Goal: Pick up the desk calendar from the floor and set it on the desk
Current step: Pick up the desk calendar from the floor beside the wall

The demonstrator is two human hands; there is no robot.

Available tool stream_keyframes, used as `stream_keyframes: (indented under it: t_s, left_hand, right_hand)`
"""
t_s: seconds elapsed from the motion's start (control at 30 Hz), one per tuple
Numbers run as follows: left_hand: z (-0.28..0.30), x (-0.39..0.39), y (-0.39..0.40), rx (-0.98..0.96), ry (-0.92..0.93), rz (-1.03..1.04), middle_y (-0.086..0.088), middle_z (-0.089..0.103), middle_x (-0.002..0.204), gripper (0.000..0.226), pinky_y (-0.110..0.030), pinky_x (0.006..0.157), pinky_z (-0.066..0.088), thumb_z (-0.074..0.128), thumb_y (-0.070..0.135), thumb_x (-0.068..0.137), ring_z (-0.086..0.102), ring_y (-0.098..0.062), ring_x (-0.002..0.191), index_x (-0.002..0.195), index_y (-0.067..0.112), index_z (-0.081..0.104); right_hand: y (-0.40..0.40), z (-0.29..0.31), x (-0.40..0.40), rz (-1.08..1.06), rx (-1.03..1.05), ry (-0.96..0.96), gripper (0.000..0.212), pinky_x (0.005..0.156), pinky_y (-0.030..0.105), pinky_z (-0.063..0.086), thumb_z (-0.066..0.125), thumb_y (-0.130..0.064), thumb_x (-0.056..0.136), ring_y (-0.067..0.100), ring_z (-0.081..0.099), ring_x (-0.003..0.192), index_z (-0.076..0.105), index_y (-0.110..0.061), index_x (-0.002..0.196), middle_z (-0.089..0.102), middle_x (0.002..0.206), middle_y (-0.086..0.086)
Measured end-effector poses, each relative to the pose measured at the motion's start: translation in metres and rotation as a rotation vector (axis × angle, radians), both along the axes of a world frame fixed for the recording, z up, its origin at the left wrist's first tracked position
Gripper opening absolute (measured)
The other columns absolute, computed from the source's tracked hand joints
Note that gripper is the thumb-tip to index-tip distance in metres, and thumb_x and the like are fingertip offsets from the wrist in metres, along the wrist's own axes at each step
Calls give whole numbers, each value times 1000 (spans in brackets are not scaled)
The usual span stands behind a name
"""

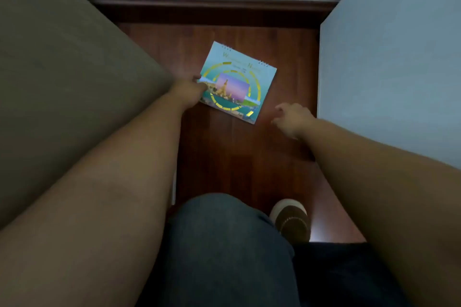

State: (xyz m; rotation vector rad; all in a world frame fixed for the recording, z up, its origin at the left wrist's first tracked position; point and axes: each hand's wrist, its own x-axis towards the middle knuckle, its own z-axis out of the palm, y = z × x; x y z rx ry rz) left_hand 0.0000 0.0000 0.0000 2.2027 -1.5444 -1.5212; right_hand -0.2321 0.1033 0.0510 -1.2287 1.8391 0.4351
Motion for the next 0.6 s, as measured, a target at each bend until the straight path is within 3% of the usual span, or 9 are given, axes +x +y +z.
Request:
stream_keyframes:
  t_s: [0.03, 0.1, 0.2, 0.27, 0.3, 0.43, 0.53, 0.6]
  left_hand:
    - [3, -1, -6, -1, 65, 67, -5, 56, 121, 51, -9, 67, 48, 62, 20, 84, 57, -20, 104, 132, 6, 52]
    - [10, -4, -12, 19, 36, 83, -9, 55, 118, 44, -16, 60, 44, 58, 13, 90, 54, -20, 102, 132, 0, 52]
    - [9, -5, -13, 63, 42, 28, -19, 63, 121, 41, -30, 73, 48, 60, 17, 88, 58, -24, 99, 122, -5, 60]
    - [0, -7, -12, 105, 46, 16, -18, 64, 125, 46, -36, 92, 51, 65, 24, 81, 63, -29, 107, 120, -2, 62]
    - [-4, -9, -10, 123, 61, 7, -14, 63, 127, 47, -35, 95, 49, 65, 25, 81, 62, -28, 110, 121, 0, 62]
    - [-18, -21, 2, 122, 35, -70, -14, 62, 124, 41, -32, 83, 49, 63, 14, 85, 59, -25, 104, 124, 2, 56]
    - [-27, -17, 4, 83, 9, -15, -7, 63, 120, 46, -36, 90, 51, 68, 19, 79, 61, -27, 107, 122, 7, 57]
    - [-29, -16, 5, 96, 33, 39, -3, 60, 122, 47, -31, 88, 48, 65, 20, 82, 59, -25, 106, 127, 8, 55]
  right_hand:
    - [-2, -4, 2, -22, -9, -13, 55, 113, 41, 30, 47, -35, 95, 37, 37, 138, 39, -17, 147, 38, 151, 18]
    - [-8, -12, 8, -134, -41, -62, 52, 111, 41, 34, 49, -32, 95, 35, 42, 135, 44, -14, 143, 43, 149, 17]
    - [-17, -23, 22, -441, -85, -236, 39, 97, 36, 44, 54, -21, 93, 29, 56, 117, 57, -4, 128, 60, 125, 12]
    - [-20, -29, 27, -611, -95, -325, 31, 78, 30, 43, 55, -15, 92, 26, 54, 100, 61, -3, 119, 59, 108, 12]
    - [-18, -34, 27, -666, -85, -351, 30, 75, 29, 41, 55, -14, 92, 24, 53, 100, 59, -3, 120, 57, 108, 13]
    - [-8, -41, 19, -757, -10, -361, 63, 106, 29, 33, 53, -18, 96, 28, 39, 138, 26, -1, 150, 39, 151, 16]
    - [-6, -49, 10, -819, 13, -388, 69, 111, 30, 28, 54, -23, 96, 27, 32, 144, 20, -7, 154, 28, 159, 14]
    - [-5, -52, 9, -859, 6, -397, 69, 112, 30, 27, 53, -26, 96, 27, 30, 145, 20, -7, 154, 25, 160, 12]
